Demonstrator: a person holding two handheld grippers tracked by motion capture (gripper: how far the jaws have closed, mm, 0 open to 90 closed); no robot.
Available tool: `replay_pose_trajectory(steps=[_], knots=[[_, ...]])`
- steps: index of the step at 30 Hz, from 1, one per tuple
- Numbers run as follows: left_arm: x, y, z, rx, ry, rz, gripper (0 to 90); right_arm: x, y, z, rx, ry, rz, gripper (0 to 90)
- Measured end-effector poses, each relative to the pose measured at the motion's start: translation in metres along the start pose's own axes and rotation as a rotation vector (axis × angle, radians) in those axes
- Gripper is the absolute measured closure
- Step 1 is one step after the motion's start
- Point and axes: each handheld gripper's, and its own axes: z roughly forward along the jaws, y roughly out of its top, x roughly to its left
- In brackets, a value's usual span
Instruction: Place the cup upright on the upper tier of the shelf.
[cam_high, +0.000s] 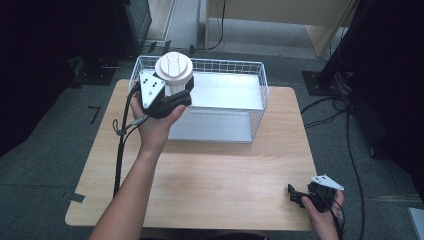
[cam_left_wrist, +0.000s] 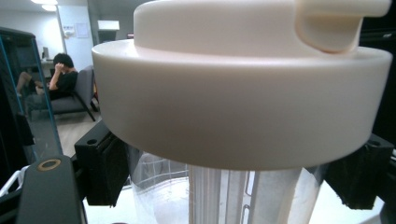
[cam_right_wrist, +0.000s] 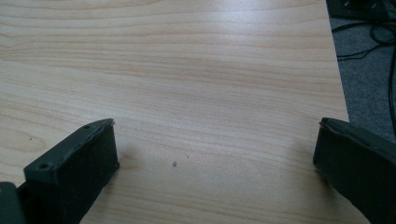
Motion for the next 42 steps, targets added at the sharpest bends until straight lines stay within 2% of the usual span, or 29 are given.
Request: replay_pose_trajectory(steps=[11, 22, 25, 28, 33, 37, 38, 42], knots=[[0.010, 0.000, 0.034, 0.003, 0.031, 0.017, 15.6, -0.001, 0.000, 0.000, -0.002, 0.005, 0.000, 0.0], [0.018, -0.002, 0.054, -0.009, 0.047, -0.005, 15.4, -0.001, 0.000, 0.000, -0.002, 0.007, 0.002, 0.0], [0.020, -0.001, 0.057, -0.005, 0.053, -0.004, 15.4, -0.001, 0.000, 0.000, -0.003, 0.007, 0.002, 0.0], [0.025, -0.001, 0.059, -0.006, 0.064, -0.027, 15.4, -0.001, 0.000, 0.000, -0.003, 0.008, 0.002, 0.0], [0.023, -0.002, 0.060, -0.007, 0.057, -0.002, 15.1, -0.001, 0.000, 0.000, -0.003, 0.009, 0.002, 0.0], [0.023, 0.000, 0.060, 0.016, 0.054, -0.019, 14.7, -0.001, 0.000, 0.000, -0.001, 0.004, 0.002, 0.0], [0.024, 0.002, 0.060, 0.033, 0.041, -0.036, 14.3, 0.000, 0.000, 0.000, -0.001, 0.003, 0.002, 0.0], [0.025, 0.005, 0.058, 0.023, 0.008, -0.035, 8.1, -0.001, 0.000, 0.000, -0.002, 0.005, 0.000, 0.0]])
